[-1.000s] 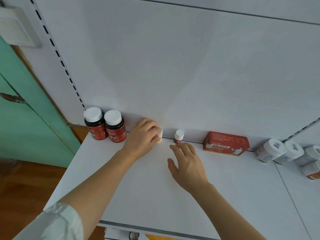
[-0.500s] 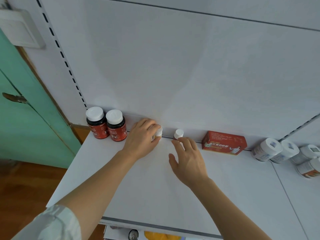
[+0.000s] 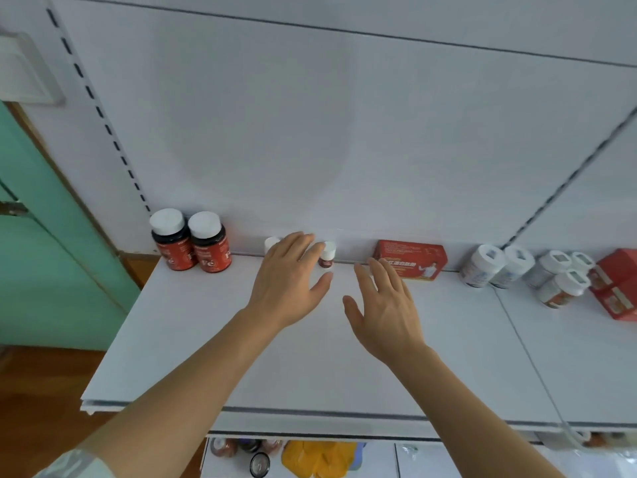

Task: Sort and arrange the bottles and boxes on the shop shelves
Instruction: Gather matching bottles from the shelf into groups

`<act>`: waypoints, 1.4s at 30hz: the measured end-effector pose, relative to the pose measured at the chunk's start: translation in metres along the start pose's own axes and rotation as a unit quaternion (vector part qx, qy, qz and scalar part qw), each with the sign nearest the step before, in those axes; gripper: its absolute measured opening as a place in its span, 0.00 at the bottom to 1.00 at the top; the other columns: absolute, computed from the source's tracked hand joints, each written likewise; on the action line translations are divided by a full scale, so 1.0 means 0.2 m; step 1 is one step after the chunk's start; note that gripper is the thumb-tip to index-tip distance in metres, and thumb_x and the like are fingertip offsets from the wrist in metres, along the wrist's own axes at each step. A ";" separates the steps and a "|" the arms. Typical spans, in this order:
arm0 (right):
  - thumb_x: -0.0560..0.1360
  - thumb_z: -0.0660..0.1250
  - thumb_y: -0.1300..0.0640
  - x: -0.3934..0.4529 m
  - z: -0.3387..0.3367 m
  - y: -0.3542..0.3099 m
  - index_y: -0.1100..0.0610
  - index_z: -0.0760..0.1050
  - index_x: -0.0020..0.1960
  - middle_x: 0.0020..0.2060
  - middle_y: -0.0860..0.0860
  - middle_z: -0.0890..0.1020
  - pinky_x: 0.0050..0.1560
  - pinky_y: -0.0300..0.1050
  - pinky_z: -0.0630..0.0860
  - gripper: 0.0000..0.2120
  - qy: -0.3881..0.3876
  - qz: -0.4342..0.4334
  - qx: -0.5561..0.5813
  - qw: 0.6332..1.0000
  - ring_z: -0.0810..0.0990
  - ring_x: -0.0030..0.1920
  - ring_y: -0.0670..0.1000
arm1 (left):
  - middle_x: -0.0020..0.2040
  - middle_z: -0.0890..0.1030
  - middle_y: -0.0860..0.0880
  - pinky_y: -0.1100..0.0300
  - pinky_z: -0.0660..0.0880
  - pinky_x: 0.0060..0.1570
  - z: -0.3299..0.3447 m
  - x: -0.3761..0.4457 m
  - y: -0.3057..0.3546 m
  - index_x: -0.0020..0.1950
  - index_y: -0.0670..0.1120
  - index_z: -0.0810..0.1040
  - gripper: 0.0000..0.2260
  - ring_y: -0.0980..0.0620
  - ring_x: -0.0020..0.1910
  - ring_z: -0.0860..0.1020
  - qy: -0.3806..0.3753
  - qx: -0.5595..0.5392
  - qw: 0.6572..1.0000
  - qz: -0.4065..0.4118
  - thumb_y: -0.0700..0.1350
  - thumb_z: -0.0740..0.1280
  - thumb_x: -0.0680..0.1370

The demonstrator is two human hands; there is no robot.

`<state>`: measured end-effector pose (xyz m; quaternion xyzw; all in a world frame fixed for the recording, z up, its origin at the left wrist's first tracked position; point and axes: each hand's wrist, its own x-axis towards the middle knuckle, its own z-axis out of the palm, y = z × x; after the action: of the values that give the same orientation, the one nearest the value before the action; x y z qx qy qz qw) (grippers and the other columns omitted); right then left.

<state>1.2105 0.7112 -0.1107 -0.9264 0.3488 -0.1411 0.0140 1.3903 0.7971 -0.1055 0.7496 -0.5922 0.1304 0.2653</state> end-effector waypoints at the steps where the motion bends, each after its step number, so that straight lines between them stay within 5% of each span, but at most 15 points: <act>1: 0.79 0.52 0.42 -0.03 -0.02 0.04 0.58 0.66 0.74 0.73 0.60 0.68 0.74 0.58 0.63 0.29 0.001 0.012 -0.002 1.000 0.62 0.75 0.60 | 0.65 0.76 0.46 0.48 0.70 0.64 0.00 0.01 0.06 0.64 0.44 0.76 0.21 0.44 0.68 0.71 0.001 -0.004 1.000 0.006 0.55 0.63 0.77; 8: 0.80 0.48 0.38 -0.29 -0.24 0.45 0.56 0.61 0.77 0.76 0.59 0.63 0.75 0.57 0.59 0.32 0.015 0.087 -0.024 0.996 0.59 0.77 0.59 | 0.74 0.69 0.46 0.49 0.64 0.73 0.10 0.11 0.62 0.73 0.45 0.70 0.28 0.46 0.75 0.63 -0.037 0.002 0.999 0.036 0.61 0.56 0.79; 32: 0.80 0.42 0.36 -1.76 -1.06 2.69 0.53 0.52 0.80 0.79 0.53 0.57 0.78 0.54 0.52 0.33 0.050 0.396 -0.083 0.913 0.51 0.79 0.55 | 0.71 0.71 0.44 0.45 0.65 0.70 1.03 0.50 3.42 0.72 0.46 0.71 0.27 0.43 0.72 0.66 -0.116 -0.140 0.945 0.273 0.60 0.57 0.78; 36: 0.81 0.49 0.38 -1.88 -1.16 3.10 0.53 0.56 0.78 0.77 0.54 0.61 0.77 0.53 0.53 0.31 0.051 0.423 -0.115 0.897 0.55 0.78 0.56 | 0.73 0.70 0.44 0.48 0.63 0.72 1.24 0.63 3.86 0.73 0.48 0.69 0.26 0.44 0.72 0.66 -0.110 -0.167 0.938 0.284 0.60 0.57 0.79; 42: 0.79 0.45 0.37 -2.01 -1.34 3.69 0.54 0.60 0.77 0.76 0.55 0.64 0.76 0.56 0.57 0.33 0.060 0.471 -0.142 0.869 0.58 0.77 0.57 | 0.71 0.72 0.44 0.49 0.66 0.70 1.51 0.86 4.49 0.72 0.47 0.71 0.25 0.44 0.70 0.68 -0.124 -0.196 0.919 0.320 0.59 0.58 0.79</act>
<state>0.3766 0.4343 -0.0469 -0.6340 0.7600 -0.1220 -0.0740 0.5415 0.3470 -0.0486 0.4634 -0.8421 -0.0048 0.2757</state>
